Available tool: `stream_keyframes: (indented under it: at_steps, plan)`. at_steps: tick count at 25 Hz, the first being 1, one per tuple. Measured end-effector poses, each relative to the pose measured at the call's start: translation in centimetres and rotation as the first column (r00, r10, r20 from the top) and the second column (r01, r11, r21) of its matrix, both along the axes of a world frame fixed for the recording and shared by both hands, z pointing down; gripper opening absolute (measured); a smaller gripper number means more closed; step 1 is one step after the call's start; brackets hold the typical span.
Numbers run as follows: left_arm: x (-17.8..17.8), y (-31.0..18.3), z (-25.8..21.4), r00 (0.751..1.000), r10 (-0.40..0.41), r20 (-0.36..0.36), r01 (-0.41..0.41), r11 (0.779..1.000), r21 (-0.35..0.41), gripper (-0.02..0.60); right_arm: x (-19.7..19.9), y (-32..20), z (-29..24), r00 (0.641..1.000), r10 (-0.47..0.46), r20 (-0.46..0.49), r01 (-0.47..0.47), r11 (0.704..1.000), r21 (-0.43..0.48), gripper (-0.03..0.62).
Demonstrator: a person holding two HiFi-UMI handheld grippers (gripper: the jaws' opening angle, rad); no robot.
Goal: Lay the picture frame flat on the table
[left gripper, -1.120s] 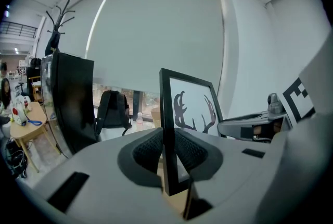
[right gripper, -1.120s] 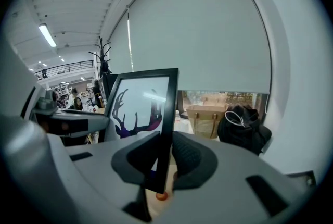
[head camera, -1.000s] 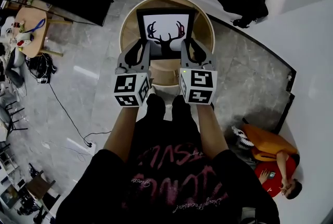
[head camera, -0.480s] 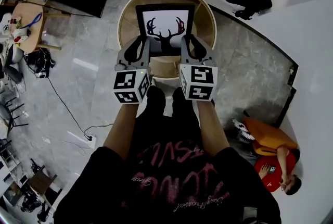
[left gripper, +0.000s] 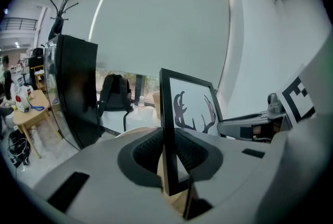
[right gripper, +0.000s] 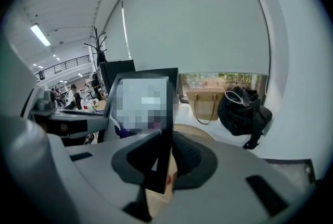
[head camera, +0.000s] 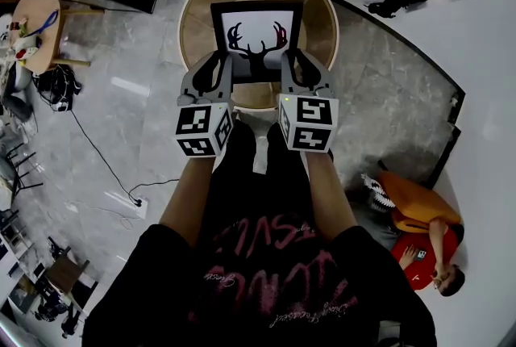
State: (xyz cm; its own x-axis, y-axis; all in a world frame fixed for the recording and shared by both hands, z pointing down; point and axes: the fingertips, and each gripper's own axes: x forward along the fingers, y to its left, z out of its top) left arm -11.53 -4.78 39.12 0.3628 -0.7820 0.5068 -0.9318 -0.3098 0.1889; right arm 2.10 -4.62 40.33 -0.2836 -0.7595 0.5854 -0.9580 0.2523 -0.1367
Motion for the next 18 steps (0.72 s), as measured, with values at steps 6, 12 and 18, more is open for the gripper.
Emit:
stream_keyframes:
  at_steps: [6,12,18]
  plan:
    - [0.1,0.6,1.8,1.0,-0.002,-0.001,0.002,1.0,-0.029,0.074,0.1,0.6,1.6,1.0,-0.002,-0.002,0.002,1.0,-0.024,0.081]
    - [-0.1,1.0,3.8,1.0,-0.004,0.001,0.004,0.998,-0.064,0.074,-0.1,1.0,3.7,1.0,-0.004,-0.003,0.004,0.998,-0.062,0.081]
    - [-0.2,1.7,6.3,1.0,-0.007,0.007,0.007,0.994,-0.108,0.074,-0.2,1.8,6.3,1.0,-0.008,-0.001,0.008,0.994,-0.108,0.081]
